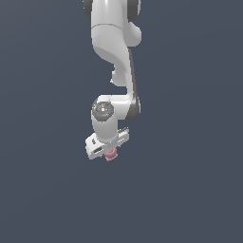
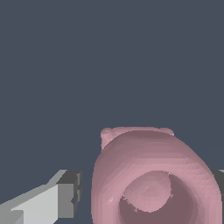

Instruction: Pick up the object and move it to a goal position.

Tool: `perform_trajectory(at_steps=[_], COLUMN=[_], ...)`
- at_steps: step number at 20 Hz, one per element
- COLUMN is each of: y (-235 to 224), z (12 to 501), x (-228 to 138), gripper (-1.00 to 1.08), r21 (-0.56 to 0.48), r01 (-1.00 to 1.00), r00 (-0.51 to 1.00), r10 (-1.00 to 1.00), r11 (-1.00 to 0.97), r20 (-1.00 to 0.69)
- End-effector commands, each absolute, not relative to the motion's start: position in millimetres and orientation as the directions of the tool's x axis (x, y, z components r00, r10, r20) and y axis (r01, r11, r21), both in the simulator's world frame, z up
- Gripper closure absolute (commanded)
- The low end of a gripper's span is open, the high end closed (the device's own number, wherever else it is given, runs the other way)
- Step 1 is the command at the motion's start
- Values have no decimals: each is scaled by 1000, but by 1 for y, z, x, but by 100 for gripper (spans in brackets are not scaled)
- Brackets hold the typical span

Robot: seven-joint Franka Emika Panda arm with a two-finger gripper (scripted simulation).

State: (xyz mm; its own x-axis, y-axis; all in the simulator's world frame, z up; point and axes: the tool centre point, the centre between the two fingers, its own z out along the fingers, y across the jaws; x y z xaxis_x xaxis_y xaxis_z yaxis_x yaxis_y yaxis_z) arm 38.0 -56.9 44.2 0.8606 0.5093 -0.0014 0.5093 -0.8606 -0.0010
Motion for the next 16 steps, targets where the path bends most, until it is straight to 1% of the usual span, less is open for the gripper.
perform_trajectory(at_steps=[1,3,4,16], y=[-57,-57,-57,-57], z=[40,40,40,41], x=[39,40,40,40], gripper=[-92,-92,108,108], r21=[0,0,0,0], r01=[510,510,510,509], r00=[860,860,860,861], r10=[510,510,510,509], r11=[-860,-860,-860,-861], r20=[0,0,0,0])
